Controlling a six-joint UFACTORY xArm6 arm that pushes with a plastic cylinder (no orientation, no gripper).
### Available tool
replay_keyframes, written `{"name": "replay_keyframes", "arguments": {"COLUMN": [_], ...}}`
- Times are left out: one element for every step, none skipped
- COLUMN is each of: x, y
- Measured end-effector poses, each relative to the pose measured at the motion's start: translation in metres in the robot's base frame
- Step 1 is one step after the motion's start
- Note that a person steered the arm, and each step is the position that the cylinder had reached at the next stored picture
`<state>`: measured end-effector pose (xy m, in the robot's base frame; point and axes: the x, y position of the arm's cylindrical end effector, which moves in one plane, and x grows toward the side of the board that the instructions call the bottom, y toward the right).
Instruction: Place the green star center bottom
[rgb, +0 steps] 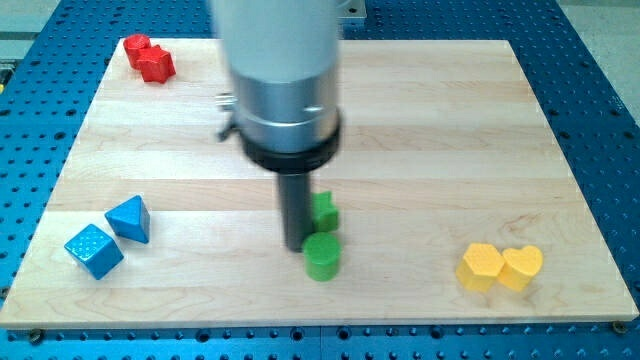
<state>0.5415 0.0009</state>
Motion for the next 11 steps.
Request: {"name": "replay_keyframes", "arguments": {"x": [0.002,0.031,0.037,0.025,-0.028,-0.057,-0.018,-0.05,-0.031,0.003,-0.024], "y": [-0.003,-0.019,0.073,0.029,0.09,0.068,0.014,0.011,-0.031,0.032,-0.002]}}
